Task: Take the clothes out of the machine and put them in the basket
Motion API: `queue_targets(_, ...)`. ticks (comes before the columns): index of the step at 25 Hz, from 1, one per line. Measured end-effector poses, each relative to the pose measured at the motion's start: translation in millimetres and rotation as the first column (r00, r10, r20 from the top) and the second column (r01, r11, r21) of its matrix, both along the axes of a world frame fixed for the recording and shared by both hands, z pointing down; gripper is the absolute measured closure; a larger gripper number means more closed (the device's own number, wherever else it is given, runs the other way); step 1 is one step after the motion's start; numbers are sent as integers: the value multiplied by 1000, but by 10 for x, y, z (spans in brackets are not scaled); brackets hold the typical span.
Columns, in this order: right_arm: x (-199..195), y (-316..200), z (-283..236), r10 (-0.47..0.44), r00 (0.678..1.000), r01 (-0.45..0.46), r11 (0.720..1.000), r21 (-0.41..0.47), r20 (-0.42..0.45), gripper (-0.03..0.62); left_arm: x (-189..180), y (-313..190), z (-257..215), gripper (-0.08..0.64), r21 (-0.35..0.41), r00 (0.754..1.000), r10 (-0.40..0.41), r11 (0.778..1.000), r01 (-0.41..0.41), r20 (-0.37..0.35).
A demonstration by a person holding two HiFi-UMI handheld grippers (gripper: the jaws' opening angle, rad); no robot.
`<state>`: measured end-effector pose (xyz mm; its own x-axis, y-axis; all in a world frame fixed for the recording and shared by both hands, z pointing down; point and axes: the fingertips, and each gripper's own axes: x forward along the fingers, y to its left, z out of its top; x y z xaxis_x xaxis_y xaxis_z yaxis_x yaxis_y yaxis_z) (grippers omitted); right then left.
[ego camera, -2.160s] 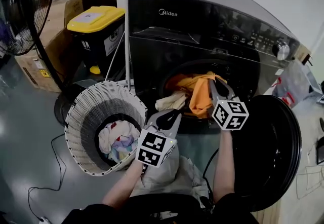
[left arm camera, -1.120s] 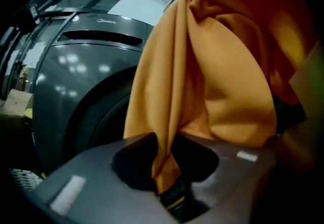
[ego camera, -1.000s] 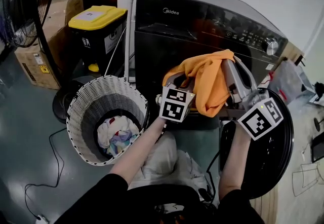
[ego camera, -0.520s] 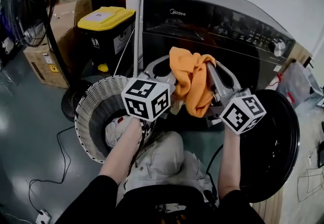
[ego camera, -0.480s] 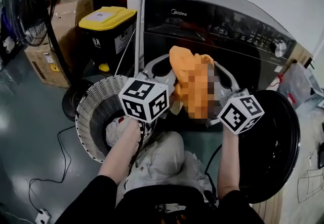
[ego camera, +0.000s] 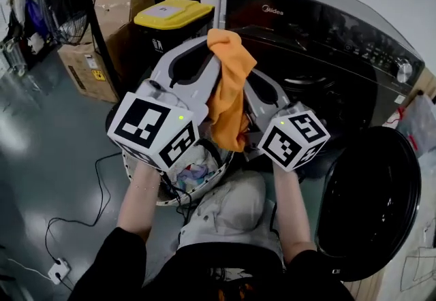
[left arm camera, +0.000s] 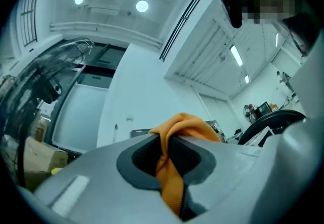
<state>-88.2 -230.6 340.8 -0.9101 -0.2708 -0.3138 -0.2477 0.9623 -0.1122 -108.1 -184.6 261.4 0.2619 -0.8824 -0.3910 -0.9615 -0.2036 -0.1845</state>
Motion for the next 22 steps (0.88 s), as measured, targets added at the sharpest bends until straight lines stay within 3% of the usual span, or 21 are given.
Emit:
queue_targets(5,-669,432,50,-158,988,158,987,-18,3,535,-586,418,52,515,-31,989,-150,988,149,-6)
queue_targets(8,-1010,640,239,-226,973,225,974,-37,-43,535,-903,609,242,515,-87,974,-226,971,224,-16)
queue_targets(11,-1317,799,604,-280,951,273,960,-67,-134,535,-1214,765,630,515,-174,955,-295,943,283,-41)
queue_targets(14,-1611,986,1110,-332,912,312,943,-115,-243,535,-1512,920,1150,515,-272,926,-369,901,337,-76)
queue_targets(17,-1824,1127,1670,-371,856,328,928,-177,-360,535,-1750,996,1731,515,-392,892,-447,834,387,-71)
queue_targets(20,-1896,1089,2210,-363,782,287,931,-225,-506,532,-1875,952,2328,512,-533,872,-489,734,421,15)
queue_targets(22,-1859,978,2504,-329,721,234,944,-232,-610,521,-1873,870,2675,505,-619,876,-472,659,427,101)
